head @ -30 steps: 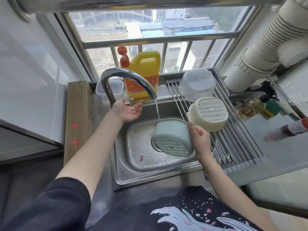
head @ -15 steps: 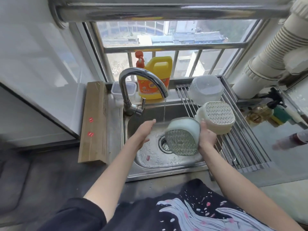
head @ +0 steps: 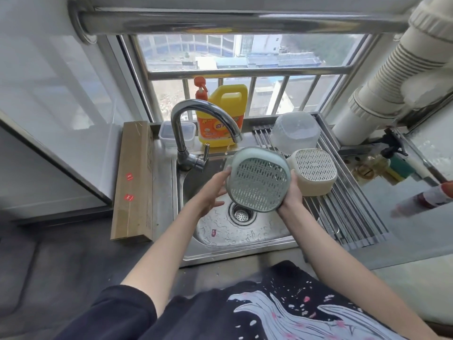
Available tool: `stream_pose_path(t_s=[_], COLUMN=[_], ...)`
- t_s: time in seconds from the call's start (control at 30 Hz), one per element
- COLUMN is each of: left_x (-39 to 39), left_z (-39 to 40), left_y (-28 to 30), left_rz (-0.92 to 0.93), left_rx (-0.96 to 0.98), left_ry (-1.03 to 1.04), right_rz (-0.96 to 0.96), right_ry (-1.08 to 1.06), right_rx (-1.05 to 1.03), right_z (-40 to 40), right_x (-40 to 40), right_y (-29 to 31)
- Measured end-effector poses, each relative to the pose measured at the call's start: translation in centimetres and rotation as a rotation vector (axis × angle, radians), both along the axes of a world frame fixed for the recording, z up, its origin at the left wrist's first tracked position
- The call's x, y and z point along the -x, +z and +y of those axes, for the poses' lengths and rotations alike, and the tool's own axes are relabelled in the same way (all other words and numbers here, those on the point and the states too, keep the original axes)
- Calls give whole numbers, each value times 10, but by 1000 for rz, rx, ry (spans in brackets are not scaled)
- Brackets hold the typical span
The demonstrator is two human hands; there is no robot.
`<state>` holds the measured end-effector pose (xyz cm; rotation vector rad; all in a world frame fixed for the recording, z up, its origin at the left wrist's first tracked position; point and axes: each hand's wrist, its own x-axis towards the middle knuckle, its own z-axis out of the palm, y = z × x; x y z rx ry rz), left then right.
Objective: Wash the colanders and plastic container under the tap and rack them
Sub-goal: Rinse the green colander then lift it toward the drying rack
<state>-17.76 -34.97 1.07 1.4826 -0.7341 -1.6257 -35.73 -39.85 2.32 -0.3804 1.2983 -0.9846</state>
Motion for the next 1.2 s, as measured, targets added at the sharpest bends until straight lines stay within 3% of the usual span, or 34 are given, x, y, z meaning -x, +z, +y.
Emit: stream_pose_path(t_s=[0.1, 0.17, 0.23, 0.3, 0.37, 0.4, 0.5, 0.6, 0.7, 0.8, 0.93, 0.97, 1.1, 1.2], left_x=[-2, 2, 9, 14, 16, 14, -1, -18, -31, -30, -30, -31, -27, -32], left_z=[-5, -7, -7, -6, -1, 0, -6, -11, -7, 1, 2, 1, 4, 4], left_y=[7, 15, 15, 2, -5, -5, -7, 2, 3, 0, -3, -6, -23, -28], left_rz=[218, 252, 295, 505, 619, 635, 531, 416, 349, 263, 533, 514, 9, 77], left_rx=[208, 189, 62, -208, -398, -392, -106, 124, 103, 100, 160, 129, -70, -2], left_ry=[3, -10, 97, 231, 351, 365, 258, 49, -97, -170, -19, 3, -86, 34], right_rz=[-229, -240, -185, -190, -157, -132, -225, -119, 22, -125, -324, -313, -50, -146], right_ry=[73, 73, 141, 164, 188, 201, 194, 291, 394, 420, 304, 306, 357, 279], right_rx=[152, 49, -223, -459, -474, -433, -137, 27, 15, 10, 48, 35, 73, 102], right_z=[-5, -3, 0, 5, 5, 5, 1, -5, -7, -4, -1, 1, 7, 7], right_x=[-2, 4, 6, 8, 9, 8, 8, 16, 33, 39, 45, 44, 37, 38], right_y=[2, -4, -12, -11, -7, -5, -6, -9, -19, -25, -29, -29, -34, -32])
